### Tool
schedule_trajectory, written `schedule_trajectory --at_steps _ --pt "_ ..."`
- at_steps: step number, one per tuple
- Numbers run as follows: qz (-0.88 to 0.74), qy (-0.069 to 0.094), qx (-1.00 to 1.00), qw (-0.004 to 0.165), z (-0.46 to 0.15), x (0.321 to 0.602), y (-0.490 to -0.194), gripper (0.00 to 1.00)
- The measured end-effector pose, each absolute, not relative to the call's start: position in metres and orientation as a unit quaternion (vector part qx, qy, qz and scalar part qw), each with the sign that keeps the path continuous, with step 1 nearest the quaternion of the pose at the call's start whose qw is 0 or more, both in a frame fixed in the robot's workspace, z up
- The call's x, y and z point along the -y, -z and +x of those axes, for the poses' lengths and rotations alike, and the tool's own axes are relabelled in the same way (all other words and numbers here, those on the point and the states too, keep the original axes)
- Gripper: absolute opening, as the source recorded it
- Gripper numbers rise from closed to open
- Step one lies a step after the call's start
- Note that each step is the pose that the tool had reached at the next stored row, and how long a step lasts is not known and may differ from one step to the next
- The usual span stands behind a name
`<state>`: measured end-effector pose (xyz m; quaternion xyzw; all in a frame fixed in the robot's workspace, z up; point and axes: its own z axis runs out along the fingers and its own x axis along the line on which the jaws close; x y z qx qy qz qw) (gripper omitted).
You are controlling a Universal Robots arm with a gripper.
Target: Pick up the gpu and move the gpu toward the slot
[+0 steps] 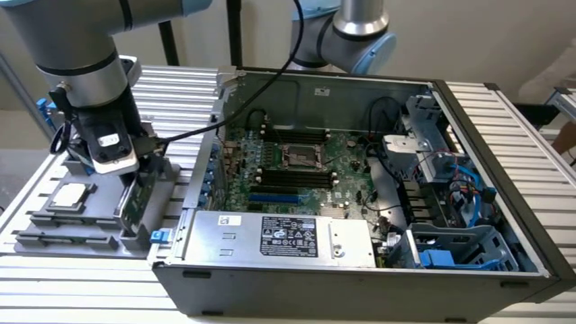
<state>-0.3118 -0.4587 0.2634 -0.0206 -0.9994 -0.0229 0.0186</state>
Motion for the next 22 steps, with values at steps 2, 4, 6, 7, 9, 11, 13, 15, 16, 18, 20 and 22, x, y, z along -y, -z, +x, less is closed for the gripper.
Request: schedule_trajectory --at_steps 2,4,6,7,9,11,13,15,16,18,20,22 --pt "-0.021 0.023 0.999 0.02 -0.311 0.459 -0.271 0.27" --pt "-0.021 0.023 0.999 0.022 -0.311 0.459 -0.279 0.27" --pt "-0.021 0.023 0.999 0.023 -0.31 0.459 -0.288 0.27" --pt "-0.021 0.023 0.999 0.024 -0.309 0.459 -0.293 0.27" --pt "-0.021 0.023 0.999 0.026 -0.308 0.459 -0.302 0.27" --pt "-0.021 0.023 0.999 0.027 -0.306 0.459 -0.311 0.27" --pt "-0.021 0.023 0.999 0.029 -0.303 0.459 -0.32 0.27" --pt "-0.021 0.023 0.999 0.032 -0.3 0.46 -0.329 0.27" --pt "-0.021 0.023 0.999 0.033 -0.298 0.46 -0.334 0.27" --pt "-0.021 0.022 0.999 0.036 -0.293 0.461 -0.343 0.27" --pt "-0.021 0.022 0.999 0.04 -0.288 0.462 -0.352 0.27" --pt "-0.021 0.022 0.999 0.043 -0.282 0.463 -0.361 0.27"
